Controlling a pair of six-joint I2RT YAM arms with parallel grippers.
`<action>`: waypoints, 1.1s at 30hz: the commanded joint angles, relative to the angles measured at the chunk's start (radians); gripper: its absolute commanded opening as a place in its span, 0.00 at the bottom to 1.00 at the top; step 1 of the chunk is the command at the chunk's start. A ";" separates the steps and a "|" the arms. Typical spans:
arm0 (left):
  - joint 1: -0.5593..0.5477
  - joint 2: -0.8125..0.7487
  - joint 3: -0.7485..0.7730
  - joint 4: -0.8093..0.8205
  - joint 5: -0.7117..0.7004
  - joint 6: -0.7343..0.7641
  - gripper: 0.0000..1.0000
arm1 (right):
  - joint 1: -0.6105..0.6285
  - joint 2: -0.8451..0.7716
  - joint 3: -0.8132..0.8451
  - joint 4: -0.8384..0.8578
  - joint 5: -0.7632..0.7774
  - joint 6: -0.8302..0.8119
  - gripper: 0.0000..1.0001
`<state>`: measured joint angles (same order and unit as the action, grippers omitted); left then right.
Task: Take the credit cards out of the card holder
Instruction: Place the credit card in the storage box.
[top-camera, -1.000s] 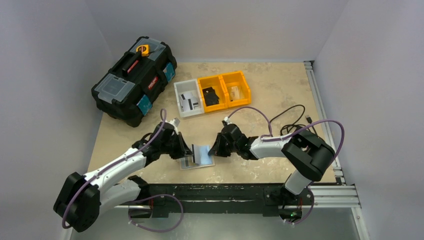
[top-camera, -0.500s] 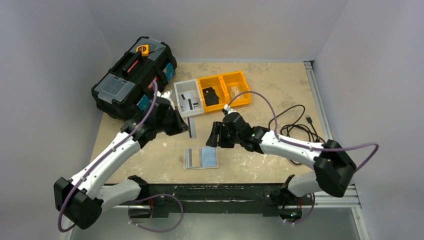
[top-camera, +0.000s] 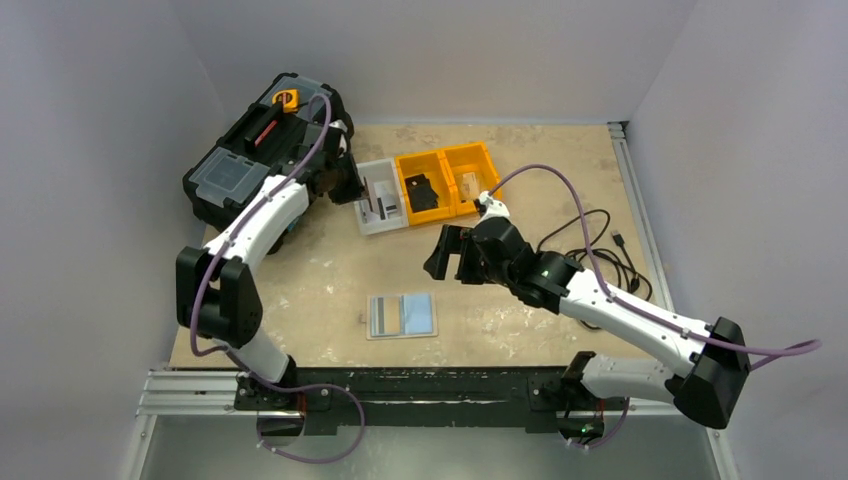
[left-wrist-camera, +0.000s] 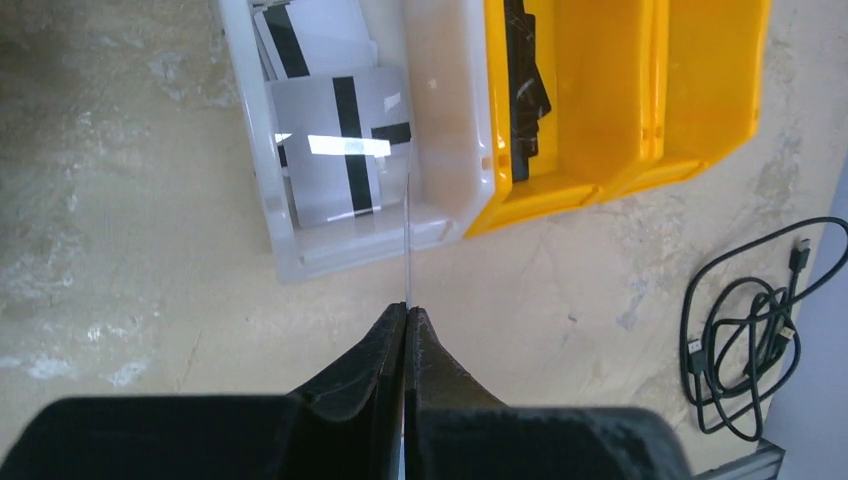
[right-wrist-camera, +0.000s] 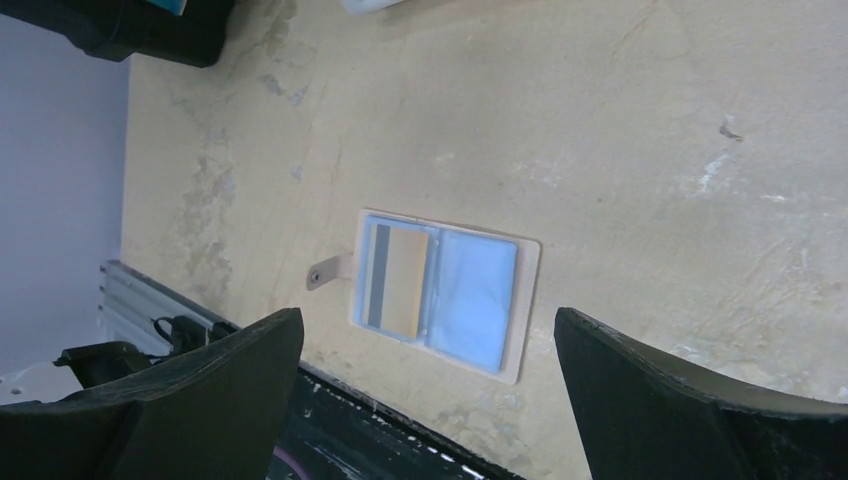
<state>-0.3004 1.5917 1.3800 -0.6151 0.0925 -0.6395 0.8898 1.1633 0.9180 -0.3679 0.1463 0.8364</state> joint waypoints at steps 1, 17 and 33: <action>0.039 0.086 0.067 0.104 0.087 0.073 0.00 | 0.001 -0.064 -0.010 -0.076 0.087 0.000 0.99; 0.089 0.223 0.199 0.070 0.168 0.086 0.39 | 0.001 -0.022 -0.042 -0.101 0.124 -0.029 0.99; 0.080 -0.379 -0.258 -0.115 0.098 0.055 0.49 | 0.211 0.353 0.138 -0.029 0.121 0.014 0.95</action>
<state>-0.2184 1.3788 1.2648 -0.6559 0.2276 -0.5751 1.0359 1.3964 0.9382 -0.4301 0.2443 0.8150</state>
